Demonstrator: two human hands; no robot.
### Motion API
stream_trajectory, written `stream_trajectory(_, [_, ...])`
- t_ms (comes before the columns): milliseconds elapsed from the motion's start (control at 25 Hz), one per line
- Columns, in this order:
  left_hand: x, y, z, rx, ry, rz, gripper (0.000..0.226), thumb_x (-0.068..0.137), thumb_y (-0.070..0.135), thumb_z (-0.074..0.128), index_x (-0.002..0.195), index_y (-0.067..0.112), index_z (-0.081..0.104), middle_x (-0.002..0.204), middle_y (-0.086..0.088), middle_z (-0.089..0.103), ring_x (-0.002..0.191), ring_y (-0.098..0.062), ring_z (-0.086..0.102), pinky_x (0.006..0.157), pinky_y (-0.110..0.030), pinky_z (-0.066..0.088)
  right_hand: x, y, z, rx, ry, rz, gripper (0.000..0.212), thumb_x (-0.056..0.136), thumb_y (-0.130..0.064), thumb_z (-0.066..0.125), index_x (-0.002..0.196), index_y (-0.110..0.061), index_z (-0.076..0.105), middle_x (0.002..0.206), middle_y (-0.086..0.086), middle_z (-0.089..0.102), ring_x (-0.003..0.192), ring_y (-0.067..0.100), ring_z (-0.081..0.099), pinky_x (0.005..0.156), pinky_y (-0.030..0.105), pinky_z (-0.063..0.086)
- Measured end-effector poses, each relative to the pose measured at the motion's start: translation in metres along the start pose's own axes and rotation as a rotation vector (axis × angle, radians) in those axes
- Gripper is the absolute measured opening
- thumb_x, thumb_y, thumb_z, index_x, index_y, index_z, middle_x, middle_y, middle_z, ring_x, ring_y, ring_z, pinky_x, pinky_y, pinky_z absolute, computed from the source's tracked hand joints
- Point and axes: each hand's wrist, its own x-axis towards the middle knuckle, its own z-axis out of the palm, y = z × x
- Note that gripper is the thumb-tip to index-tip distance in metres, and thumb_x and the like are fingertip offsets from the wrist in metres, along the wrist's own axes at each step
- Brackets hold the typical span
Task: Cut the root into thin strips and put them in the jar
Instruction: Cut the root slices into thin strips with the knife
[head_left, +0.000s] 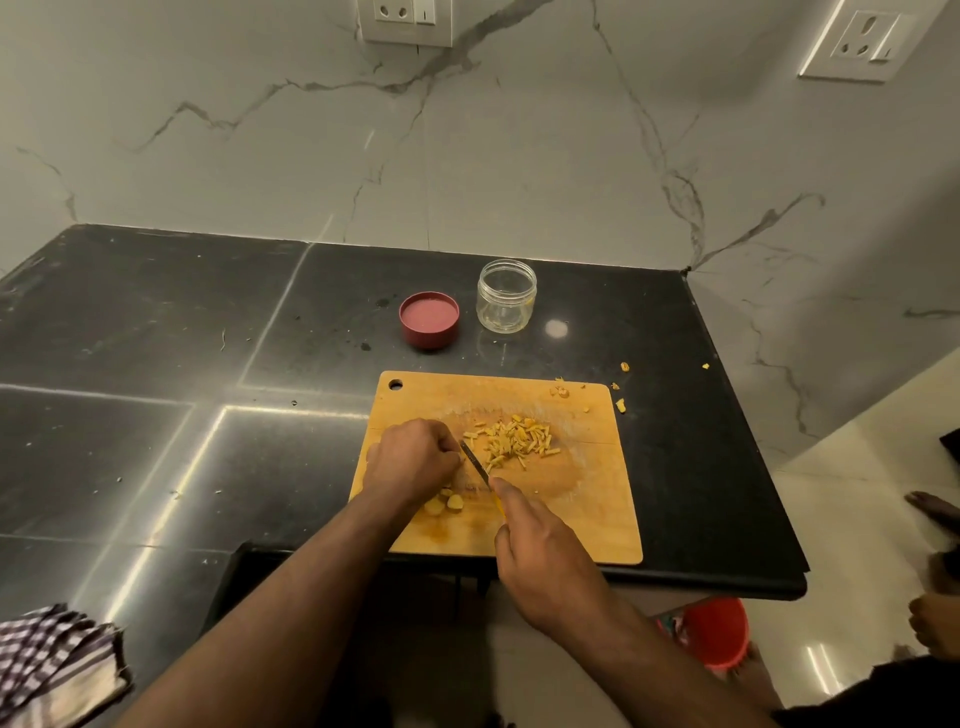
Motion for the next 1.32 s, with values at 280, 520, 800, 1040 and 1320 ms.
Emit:
stream_trajectory(280, [0.003, -0.001, -0.001, 0.005, -0.025, -0.008, 0.01, 0.082, 0.029, 0.064, 0.073, 0.03, 0.068, 0.075, 0.015, 0.067, 0.081, -0.014, 0.062, 0.083, -0.045, 0.055, -0.008, -0.01, 0.008, -0.052, -0.019, 0.037, 0.054, 0.102, -0.021, 0.031, 0.154, -0.03, 0.018, 0.136, 0.001, 0.048, 0.11, 0.02, 0.054, 0.091, 0.034, 0.048])
stream_trajectory(520, [0.003, -0.006, -0.001, -0.02, -0.052, 0.02, 0.011, 0.089, 0.029, 0.064, 0.08, 0.032, 0.07, 0.09, 0.016, 0.071, 0.085, -0.011, 0.062, 0.083, -0.044, 0.055, -0.036, -0.006, -0.001, 0.033, 0.023, 0.058, 0.052, 0.105, -0.026, 0.032, 0.154, -0.032, 0.018, 0.132, -0.009, 0.046, 0.105, 0.006, 0.05, 0.083, 0.018, 0.043])
stream_trajectory(800, [-0.001, -0.007, 0.0, 0.019, 0.03, 0.046, 0.016, 0.09, 0.03, 0.063, 0.097, 0.03, 0.078, 0.094, 0.016, 0.073, 0.087, -0.011, 0.063, 0.075, -0.038, 0.057, -0.013, -0.017, 0.004, 0.007, 0.02, 0.066, 0.053, 0.104, -0.024, 0.032, 0.155, -0.031, 0.018, 0.143, -0.004, 0.045, 0.119, 0.013, 0.05, 0.096, 0.028, 0.045])
stream_trajectory(1040, [0.005, -0.007, -0.002, -0.026, -0.023, 0.029, 0.013, 0.086, 0.026, 0.064, 0.077, 0.033, 0.071, 0.08, 0.016, 0.07, 0.077, -0.01, 0.064, 0.073, -0.04, 0.059, -0.002, -0.02, 0.01, -0.017, -0.008, 0.077, 0.053, 0.103, -0.024, 0.032, 0.154, -0.029, 0.019, 0.143, -0.001, 0.045, 0.12, 0.016, 0.05, 0.099, 0.03, 0.044])
stream_trajectory(1320, [0.008, -0.012, 0.002, -0.065, -0.046, 0.034, 0.018, 0.087, 0.027, 0.068, 0.071, 0.035, 0.065, 0.081, 0.018, 0.068, 0.078, -0.008, 0.063, 0.077, -0.043, 0.058, -0.033, -0.019, 0.006, 0.049, -0.017, 0.113, 0.051, 0.104, -0.029, 0.032, 0.153, -0.034, 0.018, 0.139, -0.008, 0.045, 0.116, 0.009, 0.05, 0.094, 0.026, 0.044])
